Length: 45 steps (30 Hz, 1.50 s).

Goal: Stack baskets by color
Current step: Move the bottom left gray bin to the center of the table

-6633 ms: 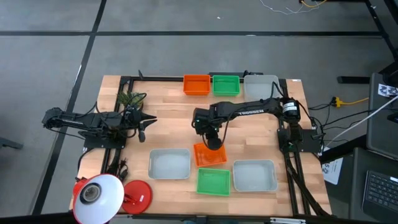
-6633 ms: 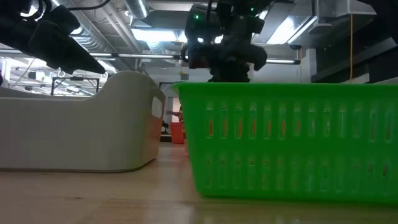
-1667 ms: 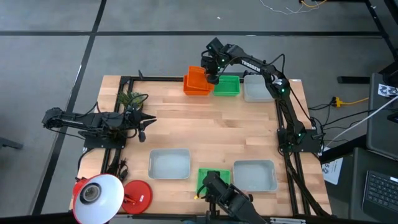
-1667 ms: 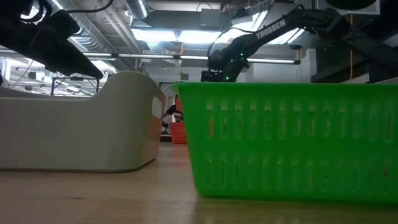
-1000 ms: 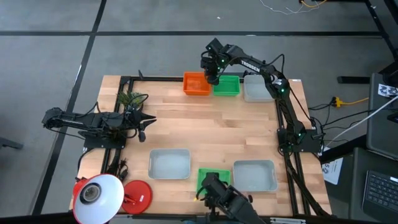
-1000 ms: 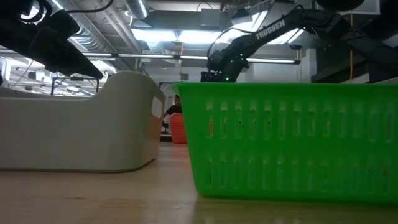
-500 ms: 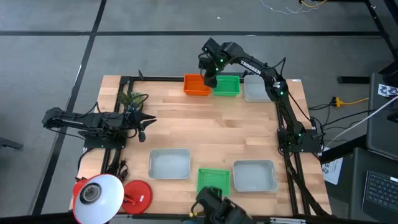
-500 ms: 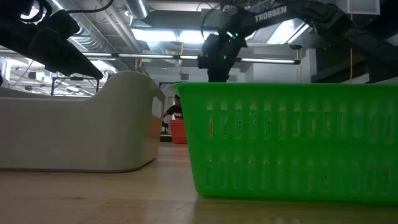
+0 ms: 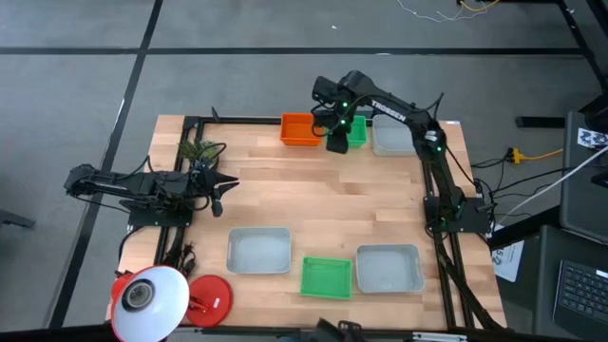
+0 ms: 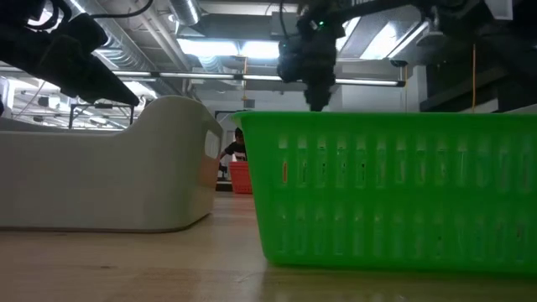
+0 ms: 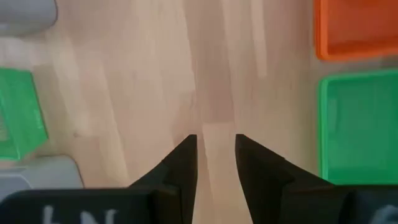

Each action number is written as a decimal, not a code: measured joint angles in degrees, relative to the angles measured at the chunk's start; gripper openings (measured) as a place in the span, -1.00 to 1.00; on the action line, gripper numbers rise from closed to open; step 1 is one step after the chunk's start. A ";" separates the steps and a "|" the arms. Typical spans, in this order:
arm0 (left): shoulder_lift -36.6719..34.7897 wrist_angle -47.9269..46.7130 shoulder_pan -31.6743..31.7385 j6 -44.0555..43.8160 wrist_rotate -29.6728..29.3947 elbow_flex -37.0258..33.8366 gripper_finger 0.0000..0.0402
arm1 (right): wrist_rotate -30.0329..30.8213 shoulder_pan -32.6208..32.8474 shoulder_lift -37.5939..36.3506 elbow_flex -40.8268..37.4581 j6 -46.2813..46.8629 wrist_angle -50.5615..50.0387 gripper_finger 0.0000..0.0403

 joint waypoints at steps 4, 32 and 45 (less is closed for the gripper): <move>0.00 0.72 0.00 -0.46 0.02 0.00 -0.74 | -0.01 -0.04 -7.05 -9.01 0.19 0.07 -0.46; 53.40 -6.15 -1.61 -7.34 32.14 32.73 -0.97 | 10.53 8.04 -57.24 -53.45 16.37 29.51 -0.46; 72.44 -8.31 -5.21 -10.38 40.89 40.26 -1.00 | 10.64 8.02 -61.10 -62.05 16.35 30.51 -0.46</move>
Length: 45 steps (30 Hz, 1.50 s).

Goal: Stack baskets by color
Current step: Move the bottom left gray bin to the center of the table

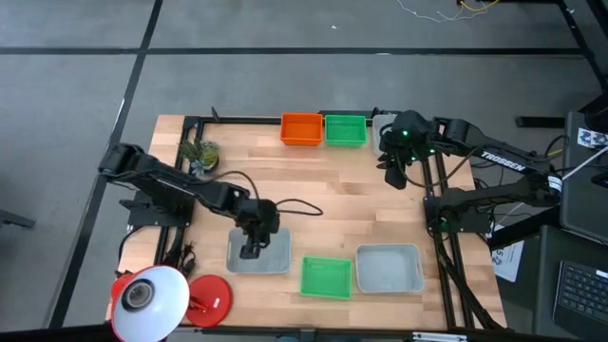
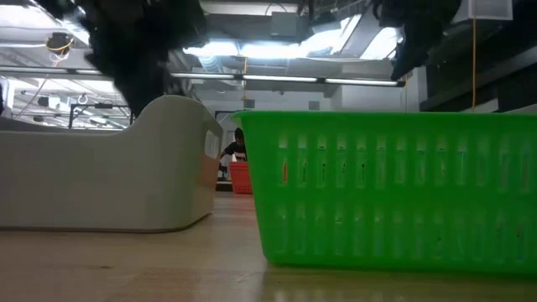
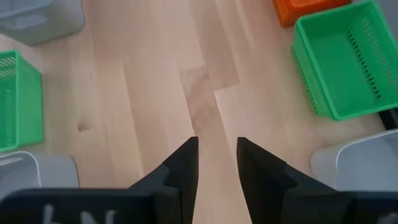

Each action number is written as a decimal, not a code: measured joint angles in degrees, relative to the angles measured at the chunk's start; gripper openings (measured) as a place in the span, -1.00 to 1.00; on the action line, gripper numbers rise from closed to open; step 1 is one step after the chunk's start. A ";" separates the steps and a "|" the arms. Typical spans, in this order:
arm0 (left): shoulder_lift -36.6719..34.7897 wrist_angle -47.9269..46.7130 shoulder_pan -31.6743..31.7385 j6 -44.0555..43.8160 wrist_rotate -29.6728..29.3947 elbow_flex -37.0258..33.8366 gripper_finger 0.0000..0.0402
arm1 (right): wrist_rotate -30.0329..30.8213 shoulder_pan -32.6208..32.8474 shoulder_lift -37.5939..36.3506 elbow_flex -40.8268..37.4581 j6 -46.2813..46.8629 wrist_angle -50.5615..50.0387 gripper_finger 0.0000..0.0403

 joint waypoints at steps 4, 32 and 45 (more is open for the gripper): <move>6.10 0.30 0.96 -0.45 -0.15 0.01 -1.00 | 0.00 0.00 0.10 -0.39 0.00 0.33 -0.46; 16.39 -15.51 11.15 17.73 -20.85 26.93 -1.00 | -0.09 -0.02 0.01 -0.42 -1.96 1.61 -0.46; 16.86 -27.00 11.33 7.06 -21.02 22.29 -1.00 | -0.09 -0.02 0.03 -0.42 -2.99 1.67 -0.46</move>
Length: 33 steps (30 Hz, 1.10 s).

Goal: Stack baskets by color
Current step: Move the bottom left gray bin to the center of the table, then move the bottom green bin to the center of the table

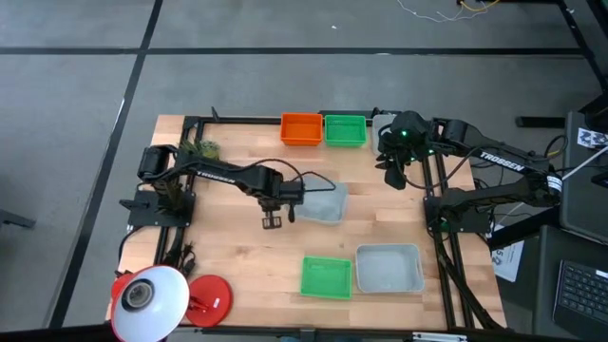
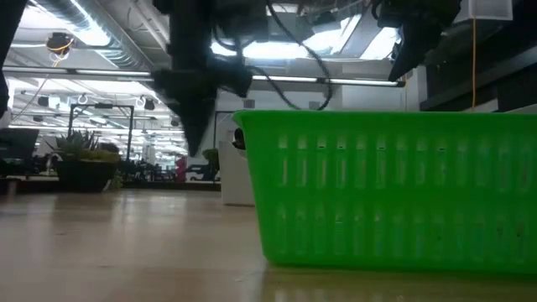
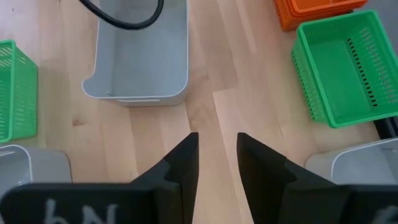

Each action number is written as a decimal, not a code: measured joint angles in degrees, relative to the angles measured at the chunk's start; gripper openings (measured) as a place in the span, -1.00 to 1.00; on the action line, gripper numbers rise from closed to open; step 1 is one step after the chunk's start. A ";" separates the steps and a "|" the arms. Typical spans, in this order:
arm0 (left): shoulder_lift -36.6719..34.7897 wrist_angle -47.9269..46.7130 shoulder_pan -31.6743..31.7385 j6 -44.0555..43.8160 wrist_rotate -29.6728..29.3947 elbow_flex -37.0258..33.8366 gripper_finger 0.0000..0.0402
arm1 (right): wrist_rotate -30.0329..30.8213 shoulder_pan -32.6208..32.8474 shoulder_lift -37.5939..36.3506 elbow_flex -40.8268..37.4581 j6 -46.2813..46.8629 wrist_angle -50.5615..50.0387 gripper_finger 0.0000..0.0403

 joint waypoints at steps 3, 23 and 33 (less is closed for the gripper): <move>0.79 11.92 1.06 3.80 1.04 -1.12 -1.00 | -0.02 0.01 0.00 0.00 -0.02 0.01 -0.46; -0.13 23.33 0.36 4.38 15.96 -0.58 -1.00 | -0.02 0.02 0.02 0.02 -0.17 -1.23 -0.46; 0.72 32.87 -7.76 3.81 16.06 -0.58 -1.00 | 0.00 0.02 0.02 0.02 -0.28 -1.16 -0.46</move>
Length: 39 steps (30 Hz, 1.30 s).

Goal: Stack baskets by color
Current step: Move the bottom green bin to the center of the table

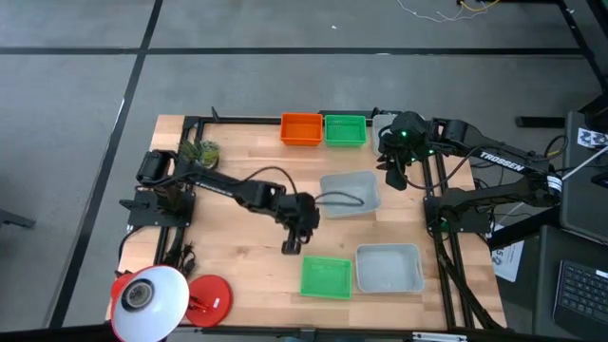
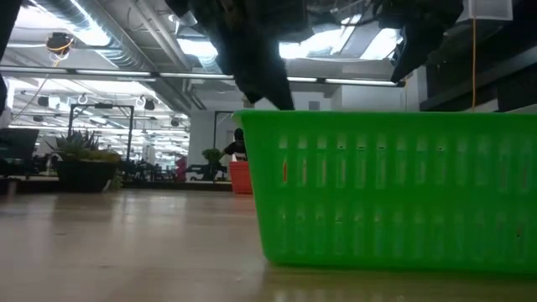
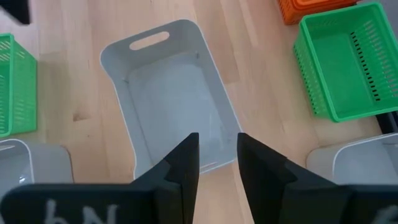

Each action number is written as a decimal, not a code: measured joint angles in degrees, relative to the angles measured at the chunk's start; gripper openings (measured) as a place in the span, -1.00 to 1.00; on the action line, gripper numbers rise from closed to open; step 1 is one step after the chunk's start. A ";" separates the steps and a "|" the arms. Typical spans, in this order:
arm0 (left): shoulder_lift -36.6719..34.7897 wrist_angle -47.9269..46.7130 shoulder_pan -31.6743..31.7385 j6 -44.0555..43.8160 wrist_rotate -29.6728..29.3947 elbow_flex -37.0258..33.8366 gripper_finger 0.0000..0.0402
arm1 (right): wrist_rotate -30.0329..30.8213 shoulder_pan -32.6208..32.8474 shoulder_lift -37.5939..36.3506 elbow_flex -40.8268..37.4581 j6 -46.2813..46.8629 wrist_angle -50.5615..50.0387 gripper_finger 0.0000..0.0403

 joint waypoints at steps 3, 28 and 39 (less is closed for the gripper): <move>0.02 3.97 -2.39 -1.85 1.58 0.02 -1.00 | 0.00 -0.01 0.00 0.00 0.00 -0.06 -0.46; 17.39 15.45 -11.89 -8.56 -2.23 6.15 -1.00 | 0.00 -0.01 0.00 0.02 2.06 -0.85 -0.46; 15.96 -9.72 -4.65 -6.11 -8.22 6.82 -1.00 | 0.00 0.01 0.00 0.02 1.81 -0.92 -0.46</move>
